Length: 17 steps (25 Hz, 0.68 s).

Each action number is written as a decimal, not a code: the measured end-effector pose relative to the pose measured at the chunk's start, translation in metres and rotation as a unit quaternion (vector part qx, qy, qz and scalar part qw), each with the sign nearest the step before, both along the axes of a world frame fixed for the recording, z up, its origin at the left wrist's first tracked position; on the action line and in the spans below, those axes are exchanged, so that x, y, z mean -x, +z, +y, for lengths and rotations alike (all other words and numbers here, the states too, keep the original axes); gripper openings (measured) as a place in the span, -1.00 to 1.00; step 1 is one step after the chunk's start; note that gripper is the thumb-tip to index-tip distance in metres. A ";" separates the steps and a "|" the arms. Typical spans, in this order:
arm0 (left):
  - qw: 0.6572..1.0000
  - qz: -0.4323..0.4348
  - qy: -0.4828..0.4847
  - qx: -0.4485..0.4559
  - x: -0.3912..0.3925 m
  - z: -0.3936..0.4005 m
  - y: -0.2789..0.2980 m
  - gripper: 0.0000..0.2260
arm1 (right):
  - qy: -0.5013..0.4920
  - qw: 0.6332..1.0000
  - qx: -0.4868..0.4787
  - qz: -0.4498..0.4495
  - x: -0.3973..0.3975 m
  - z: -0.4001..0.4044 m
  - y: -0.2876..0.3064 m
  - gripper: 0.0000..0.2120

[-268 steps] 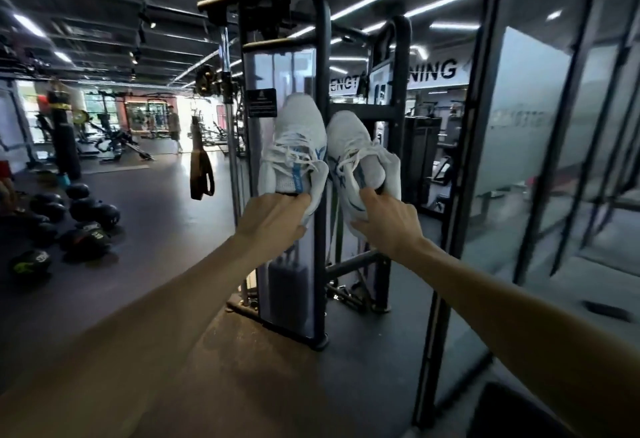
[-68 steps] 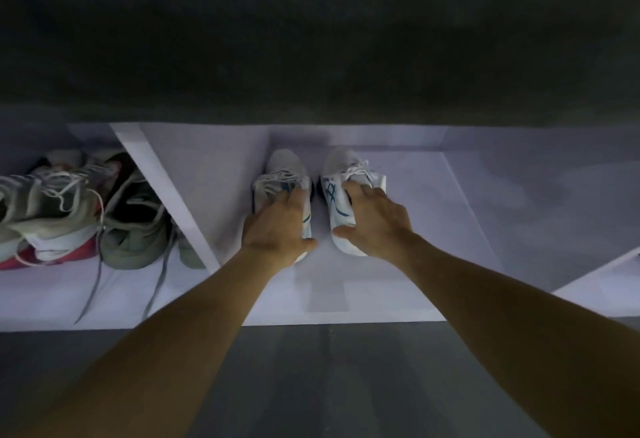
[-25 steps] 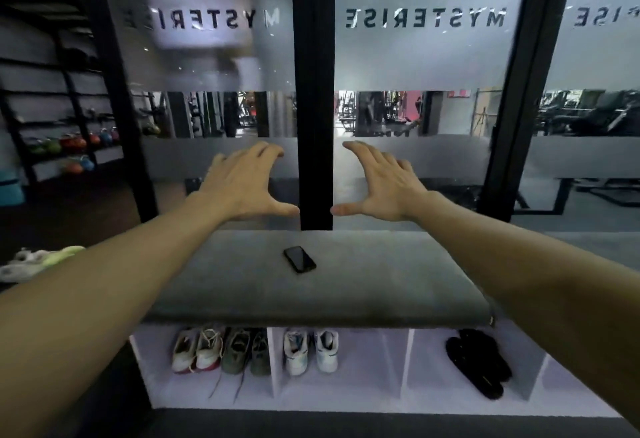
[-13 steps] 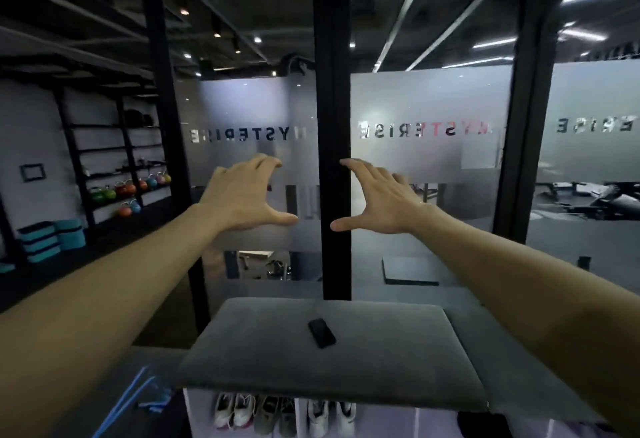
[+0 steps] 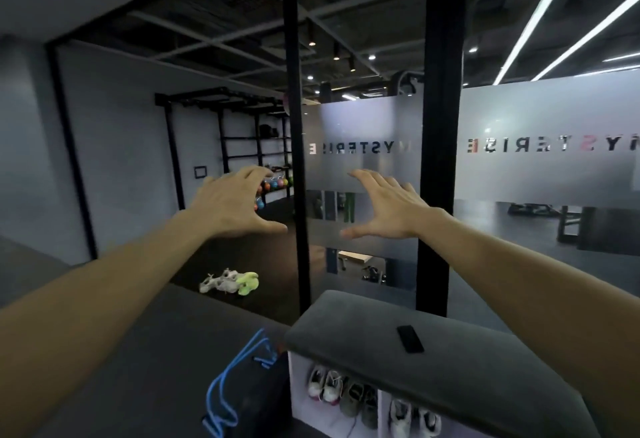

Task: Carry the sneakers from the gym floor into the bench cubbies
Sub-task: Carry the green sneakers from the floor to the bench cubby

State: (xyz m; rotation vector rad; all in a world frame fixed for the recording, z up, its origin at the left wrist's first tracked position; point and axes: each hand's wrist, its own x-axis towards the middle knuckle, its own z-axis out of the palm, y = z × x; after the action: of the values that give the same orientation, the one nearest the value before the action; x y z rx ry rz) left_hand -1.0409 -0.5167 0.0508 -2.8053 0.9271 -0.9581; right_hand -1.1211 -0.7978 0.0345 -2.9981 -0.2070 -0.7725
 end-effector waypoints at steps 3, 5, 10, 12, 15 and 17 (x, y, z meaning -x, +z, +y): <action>0.998 -0.001 0.056 -0.011 0.012 0.050 0.005 0.00 | 0.038 0.999 -0.010 0.007 -0.011 0.050 -0.001 0.10; 0.996 0.004 0.090 -0.011 0.019 0.086 0.007 0.00 | 0.061 0.998 -0.011 0.008 -0.023 0.086 -0.004 0.09; 0.990 0.035 0.139 -0.005 0.020 0.173 0.004 0.00 | 0.090 0.996 -0.003 0.020 -0.064 0.171 -0.008 0.11; 0.987 0.048 0.152 -0.008 0.009 0.204 0.001 -0.02 | 0.094 0.995 -0.004 0.024 -0.084 0.201 -0.011 0.11; 0.988 0.054 0.147 -0.012 -0.020 0.253 -0.004 -0.03 | 0.088 0.995 -0.013 0.036 -0.115 0.246 -0.019 0.11; 0.989 0.060 0.133 -0.010 -0.045 0.283 -0.007 -0.01 | 0.073 0.996 -0.022 0.047 -0.135 0.274 -0.021 0.11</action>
State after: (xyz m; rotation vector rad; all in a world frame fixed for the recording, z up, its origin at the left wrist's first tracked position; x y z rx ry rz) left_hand -0.9963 -0.2337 0.0436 -2.8983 0.5444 -0.7486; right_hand -0.9861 -0.5240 0.0134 -2.9285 -0.3946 -0.6127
